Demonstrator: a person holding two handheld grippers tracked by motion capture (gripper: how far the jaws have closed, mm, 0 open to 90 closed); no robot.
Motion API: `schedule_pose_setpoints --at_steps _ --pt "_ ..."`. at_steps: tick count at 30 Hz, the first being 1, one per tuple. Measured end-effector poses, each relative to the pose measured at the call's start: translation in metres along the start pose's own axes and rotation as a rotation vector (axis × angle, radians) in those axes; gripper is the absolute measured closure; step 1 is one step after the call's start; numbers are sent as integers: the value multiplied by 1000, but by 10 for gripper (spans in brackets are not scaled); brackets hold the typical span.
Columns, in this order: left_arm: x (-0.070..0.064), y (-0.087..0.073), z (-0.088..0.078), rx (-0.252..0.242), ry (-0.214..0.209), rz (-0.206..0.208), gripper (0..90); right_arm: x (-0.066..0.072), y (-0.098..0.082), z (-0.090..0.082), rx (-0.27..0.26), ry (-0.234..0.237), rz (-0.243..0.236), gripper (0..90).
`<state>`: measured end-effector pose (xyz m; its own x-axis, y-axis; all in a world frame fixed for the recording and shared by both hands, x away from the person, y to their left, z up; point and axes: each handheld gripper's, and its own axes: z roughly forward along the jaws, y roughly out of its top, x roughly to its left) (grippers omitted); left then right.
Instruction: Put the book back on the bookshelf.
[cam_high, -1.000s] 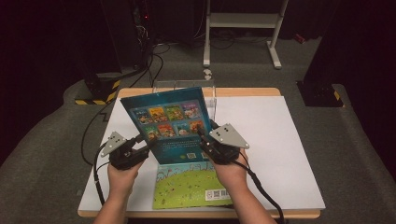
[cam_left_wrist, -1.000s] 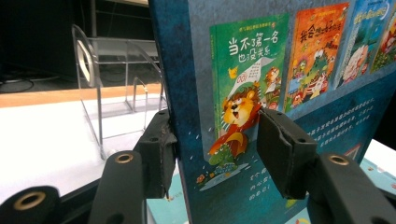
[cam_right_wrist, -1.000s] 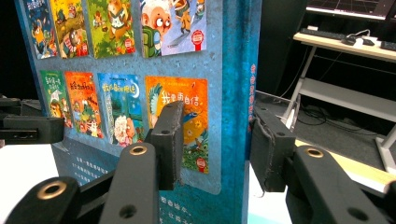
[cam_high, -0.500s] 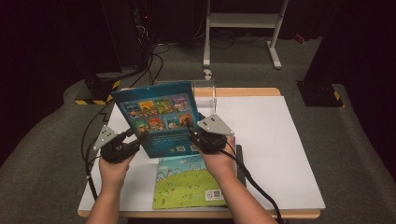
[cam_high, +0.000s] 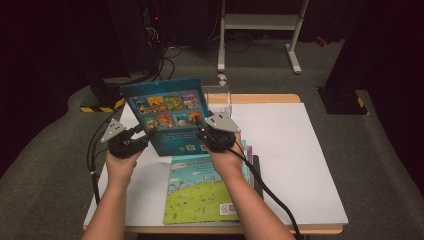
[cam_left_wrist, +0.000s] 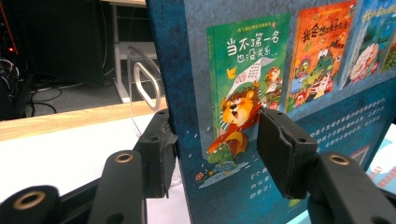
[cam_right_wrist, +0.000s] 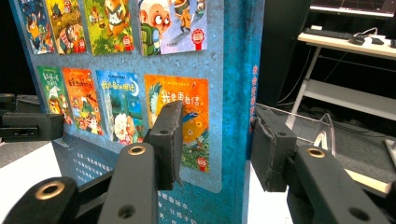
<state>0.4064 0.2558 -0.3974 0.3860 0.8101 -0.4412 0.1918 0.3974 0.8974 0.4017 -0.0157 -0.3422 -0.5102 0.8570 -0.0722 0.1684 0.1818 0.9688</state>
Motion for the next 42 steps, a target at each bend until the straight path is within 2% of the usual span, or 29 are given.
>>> schedule_pose_setpoints --at_steps 2,3,4,6,11,19,26,27,28,30,32,34,35,36,37,42 --pt "3 1 2 9 5 13 483 -1 0 4 6 0 8 572" --pt "2 1 4 -1 7 0 483 -2 0 6 7 1 9 572" --pt "4 2 4 6 10 16 483 -2 0 7 6 0 12 572" --pt "7 2 6 -12 18 9 482 -2 1 11 4 0 17 572" --pt "14 -2 5 -18 32 17 480 2 -1 20 8 5 12 571" --pt "27 -15 5 -31 47 -13 474 10 -6 27 22 11 -6 573" --pt "29 -17 3 -30 46 -3 467 11 -8 25 16 28 -22 577" --pt "28 -18 3 -36 47 -11 465 11 -9 24 15 32 -23 577" --pt "28 -18 1 -32 48 1 462 11 -9 24 14 37 -26 574" --pt "26 -20 -1 -44 50 -1 458 11 -10 21 9 50 -30 558" --pt "26 -21 -3 -43 56 16 454 14 -12 18 2 55 -36 548" --pt "24 -22 -5 -53 60 11 450 15 -13 15 -3 61 -44 545" --pt "24 -22 -7 -48 64 26 448 15 -14 14 -6 67 -43 546" --pt "22 -23 -8 -60 64 11 446 15 -14 12 -6 73 -45 545" --pt "22 -23 -10 -55 67 23 444 16 -15 10 -7 77 -50 544" --pt "18 -26 -18 -66 73 25 433 19 -18 2 -8 102 -59 525"
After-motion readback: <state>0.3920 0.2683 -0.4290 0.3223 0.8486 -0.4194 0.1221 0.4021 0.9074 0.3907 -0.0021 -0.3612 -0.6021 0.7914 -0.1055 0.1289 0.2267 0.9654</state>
